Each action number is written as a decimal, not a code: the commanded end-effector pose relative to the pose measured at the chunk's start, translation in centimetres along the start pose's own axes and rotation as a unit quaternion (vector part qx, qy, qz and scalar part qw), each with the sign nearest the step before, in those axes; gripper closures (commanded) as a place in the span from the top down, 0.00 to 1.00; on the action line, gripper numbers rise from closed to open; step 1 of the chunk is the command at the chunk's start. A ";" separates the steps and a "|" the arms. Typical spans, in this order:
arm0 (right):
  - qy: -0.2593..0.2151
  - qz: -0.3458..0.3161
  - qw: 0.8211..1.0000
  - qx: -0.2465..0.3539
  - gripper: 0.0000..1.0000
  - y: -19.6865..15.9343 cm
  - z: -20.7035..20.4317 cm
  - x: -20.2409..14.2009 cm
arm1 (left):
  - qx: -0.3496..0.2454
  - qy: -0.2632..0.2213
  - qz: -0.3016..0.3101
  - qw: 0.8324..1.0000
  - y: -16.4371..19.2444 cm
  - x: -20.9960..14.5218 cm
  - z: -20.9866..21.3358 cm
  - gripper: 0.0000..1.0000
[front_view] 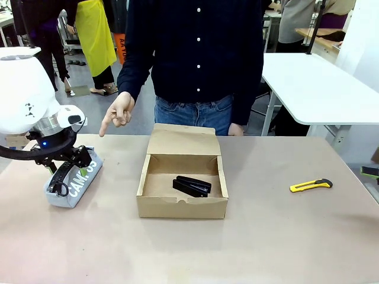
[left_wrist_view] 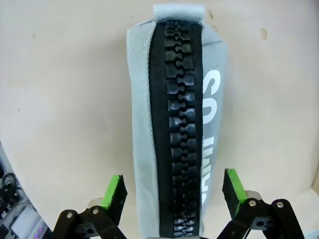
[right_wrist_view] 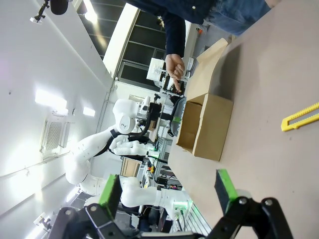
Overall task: Pack the items into the box.
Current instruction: Pick up the item specified by the human and place it in the Mailer Box.
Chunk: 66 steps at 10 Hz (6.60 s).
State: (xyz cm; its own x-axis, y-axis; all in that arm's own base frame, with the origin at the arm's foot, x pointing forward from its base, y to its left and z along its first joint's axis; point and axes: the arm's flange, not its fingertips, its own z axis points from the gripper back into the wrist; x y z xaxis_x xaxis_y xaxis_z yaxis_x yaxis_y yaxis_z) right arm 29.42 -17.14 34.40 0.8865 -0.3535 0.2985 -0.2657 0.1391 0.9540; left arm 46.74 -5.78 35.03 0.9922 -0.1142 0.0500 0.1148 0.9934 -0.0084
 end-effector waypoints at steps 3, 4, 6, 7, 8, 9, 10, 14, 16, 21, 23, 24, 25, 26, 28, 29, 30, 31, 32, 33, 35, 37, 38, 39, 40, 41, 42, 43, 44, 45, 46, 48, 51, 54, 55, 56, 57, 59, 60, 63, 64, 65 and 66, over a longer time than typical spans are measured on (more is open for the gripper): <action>0.006 0.000 1.000 0.003 1.00 0.2 0.3 -0.3 | 0.014 -0.002 0.010 1.000 0.1 0.7 0.1 1.00; 0.006 0.000 1.000 0.003 1.00 0.2 0.3 -0.3 | 0.017 -0.006 0.012 1.000 0.1 0.7 0.1 1.00; 0.006 0.000 1.000 0.003 1.00 0.2 0.3 -0.3 | 0.023 -0.007 0.013 1.000 0.3 0.6 0.2 0.41; 0.006 0.000 1.000 0.003 1.00 0.2 0.3 -0.3 | 0.023 -0.003 0.020 1.000 0.4 0.6 0.3 0.00; 0.006 0.000 1.000 0.003 1.00 0.2 0.3 -0.3 | 0.023 -0.002 0.024 0.999 0.5 0.5 0.3 0.00; 0.006 0.000 1.000 0.003 1.00 0.2 0.3 -0.3 | 0.023 -0.001 0.024 0.999 0.6 0.5 0.2 0.00; 0.006 0.000 1.000 0.003 1.00 0.2 0.3 -0.3 | 0.019 0.000 0.022 1.000 0.6 0.4 0.2 0.15; 0.006 0.000 1.000 0.003 1.00 0.2 0.3 -0.3 | 0.019 -0.003 0.014 1.000 0.7 -0.1 0.8 0.00; 0.006 0.000 1.000 0.003 1.00 0.2 0.3 -0.3 | 0.020 0.021 0.006 1.000 0.8 0.0 1.2 0.00; 0.006 0.000 1.000 0.003 1.00 0.2 0.3 -0.3 | 0.093 -0.041 -0.115 0.988 1.5 -3.6 9.8 0.00; 0.006 0.000 1.000 0.003 1.00 0.2 0.3 -0.3 | 0.104 -0.063 -0.138 0.983 1.1 -4.7 16.8 0.00; 0.006 0.000 1.000 0.003 1.00 0.2 0.3 -0.3 | 0.097 -0.090 -0.214 0.968 0.6 -5.6 18.7 0.00; 0.006 0.000 1.000 0.003 1.00 0.2 0.3 -0.3 | 0.108 -0.106 -0.346 0.926 0.0 -6.3 20.1 0.00; 0.006 0.000 1.000 0.003 1.00 0.2 0.3 -0.3 | 0.107 -0.125 -0.458 0.873 -0.9 -7.0 20.9 0.00; 0.006 0.000 1.000 0.003 1.00 0.2 0.3 -0.3 | 0.114 -0.158 -0.650 0.735 -3.8 -8.6 21.6 0.00; 0.006 0.000 1.000 0.003 1.00 0.2 0.3 -0.3 | 0.102 -0.166 -0.665 0.721 -5.5 -8.8 21.9 0.00; 0.006 0.000 1.000 0.003 1.00 0.2 0.3 -0.3 | 0.087 -0.135 -0.619 0.769 -6.6 -8.3 21.5 0.00; 0.006 0.000 1.000 0.003 1.00 0.2 0.3 -0.3 | 0.122 -0.121 -0.544 0.821 -5.9 -8.5 22.1 0.00; 0.006 0.000 1.000 0.003 1.00 0.2 0.3 -0.3 | 0.122 -0.121 -0.544 0.821 -5.9 -8.5 22.1 0.00; 0.006 0.000 1.000 0.003 1.00 0.2 0.3 -0.3 | 0.122 -0.121 -0.544 0.821 -5.9 -8.5 22.1 0.00; 0.006 0.000 1.000 0.003 1.00 0.2 0.3 -0.3 | 0.122 -0.121 -0.544 0.821 -5.9 -8.5 22.1 0.00; 0.006 0.000 1.000 0.003 1.00 0.2 0.3 -0.3 | 0.117 -0.123 -0.549 0.819 -5.2 -8.3 21.8 0.07; 0.006 0.000 1.000 0.003 1.00 0.2 0.3 -0.3 | 0.110 -0.119 -0.531 0.832 -6.4 -8.7 21.2 0.07; 0.006 0.000 1.000 0.003 1.00 0.2 0.3 -0.3 | 0.099 -0.115 -0.522 0.839 -9.3 -9.6 21.2 0.07; 0.006 0.000 1.000 0.003 1.00 0.2 0.3 -0.3 | 0.077 -0.127 -0.532 0.833 -12.7 -10.0 21.2 0.07; 0.006 0.000 1.000 0.003 1.00 0.2 0.3 -0.3 | 0.072 -0.109 -0.558 0.819 -16.4 -9.2 20.7 0.07; 0.006 0.000 1.000 0.003 1.00 0.2 0.3 -0.3 | 0.063 -0.104 -0.580 0.806 -19.7 -8.4 19.7 0.07; 0.006 0.000 1.000 0.003 1.00 0.2 0.3 -0.3 | 0.059 -0.103 -0.597 0.794 -23.0 -7.5 18.3 0.07; 0.006 0.000 1.000 0.003 1.00 0.2 0.3 -0.3 | 0.081 -0.117 -0.631 0.763 -27.0 -6.1 16.6 0.07; 0.006 0.000 1.000 0.003 1.00 0.2 0.3 -0.3 | 0.099 -0.117 -0.644 0.750 -29.2 -5.2 15.6 0.07; 0.006 0.000 1.000 0.003 1.00 0.2 0.3 -0.3 | 0.099 -0.118 -0.653 0.742 -31.2 -4.1 14.8 0.07; 0.006 0.000 1.000 0.003 1.00 0.2 0.3 -0.3 | 0.090 -0.102 -0.662 0.737 -33.8 -2.9 13.3 0.07; 0.006 0.000 1.000 0.003 1.00 0.2 0.3 -0.3 | 0.076 -0.098 -0.665 0.736 -34.6 -2.5 12.0 0.07; 0.006 0.000 1.000 0.003 1.00 0.2 0.3 -0.3 | 0.068 -0.088 -0.674 0.731 -34.9 -2.6 9.8 0.07; 0.006 0.000 1.000 0.003 1.00 0.2 0.3 -0.3 | 0.068 -0.087 -0.670 0.734 -34.6 -2.9 8.6 0.07; 0.006 0.000 1.000 0.003 1.00 0.2 0.3 -0.3 | 0.079 -0.084 -0.662 0.741 -34.2 -2.9 7.4 0.07; 0.006 0.000 1.000 0.003 1.00 0.2 0.3 -0.3 | 0.069 -0.091 -0.658 0.745 -33.9 -3.0 6.3 0.07; 0.006 0.000 1.000 0.003 1.00 0.2 0.3 -0.3 | 0.048 -0.090 -0.657 0.747 -33.8 -2.6 3.2 0.07; 0.006 0.000 1.000 0.003 1.00 0.2 0.3 -0.3 | 0.036 -0.088 -0.656 0.749 -33.9 -2.4 1.8 0.07; 0.006 0.000 1.000 0.003 1.00 0.2 0.3 -0.3 | 0.025 -0.061 -0.657 0.751 -33.9 -2.0 -0.1 0.07; 0.006 0.000 1.000 0.003 1.00 0.2 0.3 -0.3 | 0.027 -0.060 -0.658 0.750 -33.8 -1.8 0.1 0.07; 0.006 0.000 1.000 0.003 1.00 0.2 0.3 -0.3 | 0.030 -0.060 -0.657 0.751 -33.8 -1.8 0.2 0.07; 0.006 0.000 1.000 0.003 1.00 0.2 0.3 -0.3 | 0.029 -0.057 -0.657 0.751 -33.8 -1.8 0.3 0.47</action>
State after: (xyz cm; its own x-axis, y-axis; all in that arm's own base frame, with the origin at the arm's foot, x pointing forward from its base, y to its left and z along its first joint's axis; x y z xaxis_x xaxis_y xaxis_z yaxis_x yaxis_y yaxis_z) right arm 29.41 -17.16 34.35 0.8869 -0.3541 0.2968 -0.2643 0.1380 0.9545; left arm 41.25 -39.28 35.38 -0.0026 -0.9974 0.0726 0.9835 0.0106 0.1805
